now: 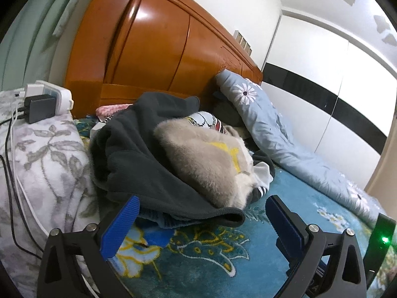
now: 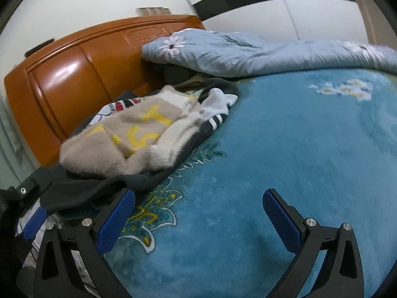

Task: Fold clothes
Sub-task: 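Grasp the beige sweater with the right gripper and pull it off the pile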

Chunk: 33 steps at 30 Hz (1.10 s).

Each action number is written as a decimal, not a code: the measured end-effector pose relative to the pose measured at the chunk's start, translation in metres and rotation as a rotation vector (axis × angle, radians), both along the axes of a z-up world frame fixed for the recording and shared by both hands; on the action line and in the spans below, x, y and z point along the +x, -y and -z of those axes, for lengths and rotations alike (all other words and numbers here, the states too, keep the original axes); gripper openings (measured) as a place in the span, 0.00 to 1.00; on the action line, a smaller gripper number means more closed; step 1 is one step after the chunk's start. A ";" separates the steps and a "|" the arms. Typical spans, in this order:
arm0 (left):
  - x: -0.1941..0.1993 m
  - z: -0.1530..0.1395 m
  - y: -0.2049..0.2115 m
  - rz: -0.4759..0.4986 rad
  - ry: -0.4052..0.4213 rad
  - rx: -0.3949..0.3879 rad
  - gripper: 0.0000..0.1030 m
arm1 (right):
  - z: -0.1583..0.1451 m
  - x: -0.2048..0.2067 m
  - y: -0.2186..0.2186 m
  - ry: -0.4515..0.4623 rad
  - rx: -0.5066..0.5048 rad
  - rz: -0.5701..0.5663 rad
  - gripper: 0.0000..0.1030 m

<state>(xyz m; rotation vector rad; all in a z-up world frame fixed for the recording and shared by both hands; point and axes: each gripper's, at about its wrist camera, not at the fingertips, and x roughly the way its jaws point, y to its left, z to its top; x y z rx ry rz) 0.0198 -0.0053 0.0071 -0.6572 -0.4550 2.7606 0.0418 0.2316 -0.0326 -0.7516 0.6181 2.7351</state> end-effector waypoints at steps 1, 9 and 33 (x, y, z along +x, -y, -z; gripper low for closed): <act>-0.001 0.000 0.002 0.001 0.002 0.010 1.00 | -0.003 -0.004 0.001 0.010 0.038 -0.017 1.00; -0.009 0.004 0.026 0.029 0.046 0.136 1.00 | -0.037 -0.065 0.009 0.079 0.208 -0.251 1.00; -0.016 0.008 0.062 -0.017 0.072 0.256 1.00 | -0.025 -0.166 0.088 0.217 0.235 -0.640 0.35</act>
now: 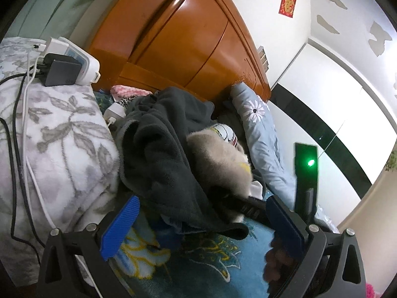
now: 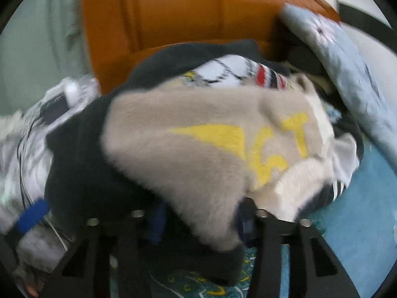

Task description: Fold clothes

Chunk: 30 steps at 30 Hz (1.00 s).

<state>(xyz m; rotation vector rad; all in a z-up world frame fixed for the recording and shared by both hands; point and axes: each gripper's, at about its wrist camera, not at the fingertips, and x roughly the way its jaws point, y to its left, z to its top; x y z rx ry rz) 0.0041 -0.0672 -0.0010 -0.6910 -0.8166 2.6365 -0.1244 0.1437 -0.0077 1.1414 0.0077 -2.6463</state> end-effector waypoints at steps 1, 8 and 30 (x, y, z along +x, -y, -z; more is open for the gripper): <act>0.000 0.000 0.000 0.002 0.001 -0.004 1.00 | -0.004 0.000 -0.005 -0.001 -0.023 0.018 0.29; 0.003 -0.001 -0.014 0.065 0.007 -0.017 1.00 | -0.063 0.036 -0.066 -0.097 -0.094 0.179 0.17; 0.050 -0.015 -0.181 0.581 -0.015 -0.169 1.00 | -0.097 0.403 -0.357 -0.262 -0.015 0.866 0.15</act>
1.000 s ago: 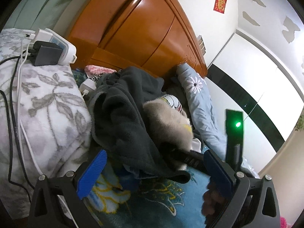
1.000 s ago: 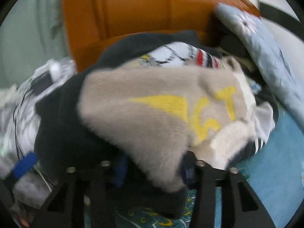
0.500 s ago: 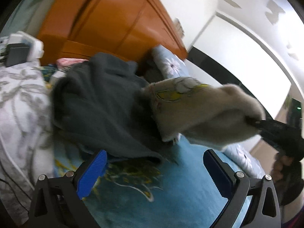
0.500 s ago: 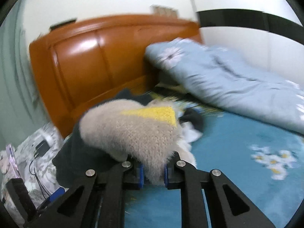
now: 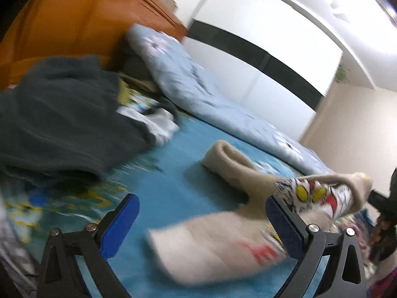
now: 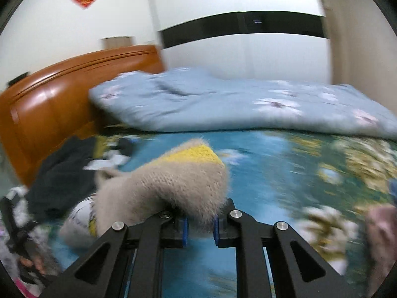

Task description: Fold clothes

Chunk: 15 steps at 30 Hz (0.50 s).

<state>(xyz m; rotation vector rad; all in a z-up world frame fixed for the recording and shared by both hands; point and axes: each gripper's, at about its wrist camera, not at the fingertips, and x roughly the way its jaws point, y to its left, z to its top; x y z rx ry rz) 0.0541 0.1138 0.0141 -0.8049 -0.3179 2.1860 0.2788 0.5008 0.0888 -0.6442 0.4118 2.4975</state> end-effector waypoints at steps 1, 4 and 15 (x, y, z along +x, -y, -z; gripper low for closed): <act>0.003 0.000 -0.010 0.034 0.013 0.005 1.00 | 0.005 0.019 -0.011 0.002 -0.005 0.030 0.15; 0.010 -0.002 -0.040 0.121 0.056 0.026 1.00 | 0.031 0.069 -0.037 0.023 -0.079 0.116 0.15; -0.011 -0.012 -0.165 0.222 0.167 -0.189 1.00 | 0.070 0.150 -0.020 0.028 -0.145 0.195 0.28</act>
